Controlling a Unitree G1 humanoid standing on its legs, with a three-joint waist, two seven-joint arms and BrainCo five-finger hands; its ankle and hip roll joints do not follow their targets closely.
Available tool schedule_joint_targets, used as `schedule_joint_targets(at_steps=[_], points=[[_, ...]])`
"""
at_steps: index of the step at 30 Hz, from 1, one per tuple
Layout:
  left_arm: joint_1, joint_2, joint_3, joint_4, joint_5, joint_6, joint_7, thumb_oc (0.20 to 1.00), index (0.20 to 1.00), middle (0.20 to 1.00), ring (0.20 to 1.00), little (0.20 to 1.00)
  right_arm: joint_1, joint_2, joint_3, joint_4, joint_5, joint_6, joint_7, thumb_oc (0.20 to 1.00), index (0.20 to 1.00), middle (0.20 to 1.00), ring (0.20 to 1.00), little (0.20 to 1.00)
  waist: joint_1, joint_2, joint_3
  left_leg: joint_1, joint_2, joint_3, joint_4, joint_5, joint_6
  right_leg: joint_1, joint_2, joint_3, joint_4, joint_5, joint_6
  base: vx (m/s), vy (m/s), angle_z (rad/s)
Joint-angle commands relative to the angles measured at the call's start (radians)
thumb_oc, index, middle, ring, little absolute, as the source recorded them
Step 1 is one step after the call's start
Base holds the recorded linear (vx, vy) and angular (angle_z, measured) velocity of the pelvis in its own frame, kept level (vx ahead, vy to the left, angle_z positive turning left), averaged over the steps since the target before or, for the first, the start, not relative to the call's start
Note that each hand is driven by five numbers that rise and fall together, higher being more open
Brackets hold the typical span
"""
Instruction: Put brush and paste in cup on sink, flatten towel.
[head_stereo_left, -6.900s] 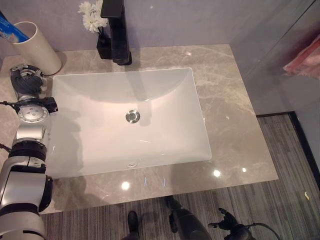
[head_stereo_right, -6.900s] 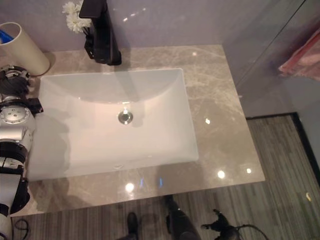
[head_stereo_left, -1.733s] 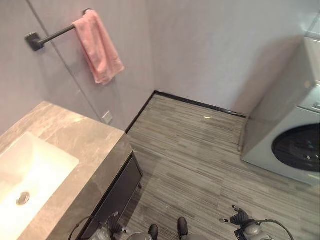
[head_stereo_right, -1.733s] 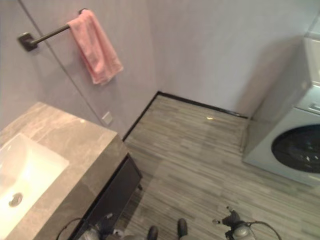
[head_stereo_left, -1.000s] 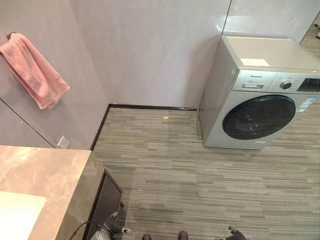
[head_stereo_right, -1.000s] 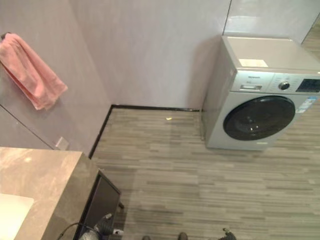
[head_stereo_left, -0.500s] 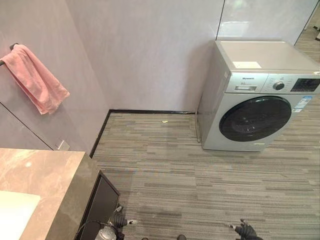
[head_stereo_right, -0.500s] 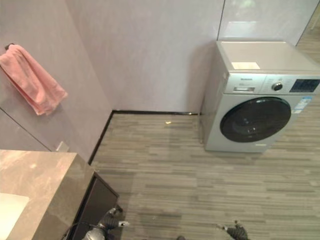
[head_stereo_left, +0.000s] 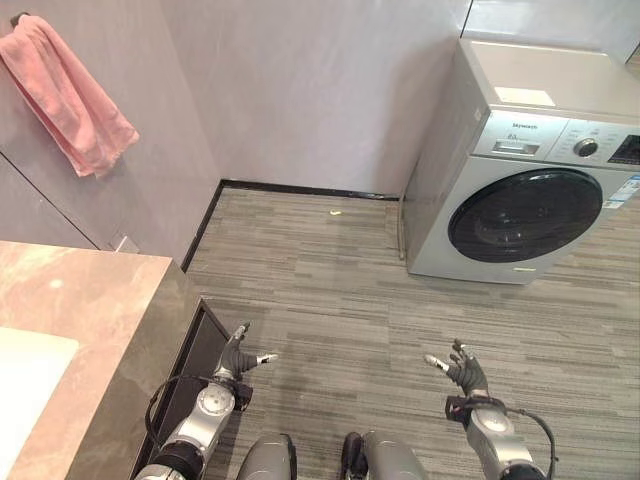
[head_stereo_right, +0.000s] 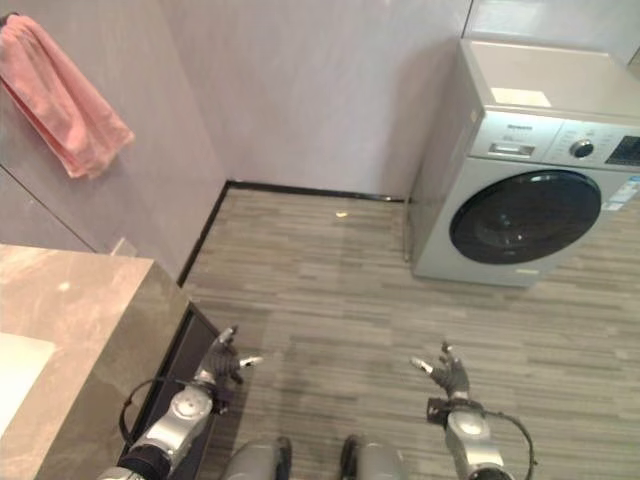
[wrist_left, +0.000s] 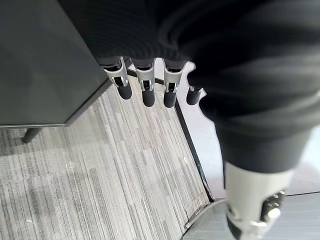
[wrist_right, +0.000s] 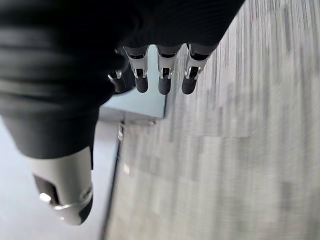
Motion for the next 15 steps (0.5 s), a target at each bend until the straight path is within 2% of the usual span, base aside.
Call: schedule_joint_targets(at_steps=[1, 7, 10, 15], points=[[-0.015, -0.007, -0.014, 0.003, -0.002, -0.021, 0.000, 1.000, 1.000, 1.000, 1.000, 1.000, 0.006, -0.011, -0.022, 0.020, 0.007, -0.024, 0.006, 1.000, 1.000, 1.000, 1.000, 1.000, -0.004, -0.005, -0.039, 0.042, -0.043, 0.035, 0.120, -0.087, 0.050, 0.099, 0.007, 0.043, -0.070, 0.044, 0.063, 0.04, 0.040, 0.00], [-0.011, -0.006, -0.026, -0.008, 0.005, -0.013, -0.014, 1.000, 1.000, 1.000, 1.000, 1.000, -0.001, 0.005, -0.017, 0.038, 0.041, -0.022, 0.020, 1.000, 1.000, 1.000, 1.000, 1.000, 0.002, -0.004, -0.042, 0.060, -0.046, 0.045, 0.109, -0.069, 0.054, 0.123, 0.012, 0.051, -0.094, 0.058, 0.067, 0.02, 0.060, -0.07], [-0.016, -0.002, -0.049, -0.018, 0.064, -0.008, -0.019, 1.000, 1.000, 1.000, 1.000, 1.000, -0.010, 0.008, 0.014, 0.033, 0.063, -0.021, 0.061, 1.000, 1.000, 1.000, 1.000, 1.000, 0.014, -0.005, -0.033, 0.069, -0.060, 0.050, 0.089, -0.058, 0.063, 0.122, -0.002, 0.052, -0.102, 0.073, 0.084, 0.02, 0.144, -0.07], [0.003, -0.009, -0.049, -0.028, 0.056, -0.026, -0.002, 1.000, 1.000, 1.000, 1.000, 1.000, -0.041, 0.023, 0.040, 0.051, 0.048, -0.024, 0.051, 1.000, 1.000, 1.000, 1.000, 1.000, 0.012, -0.004, -0.038, 0.086, -0.076, 0.073, -0.008, -0.025, 0.072, 0.103, -0.012, 0.083, -0.134, 0.098, 0.104, 0.03, 0.168, 0.02]])
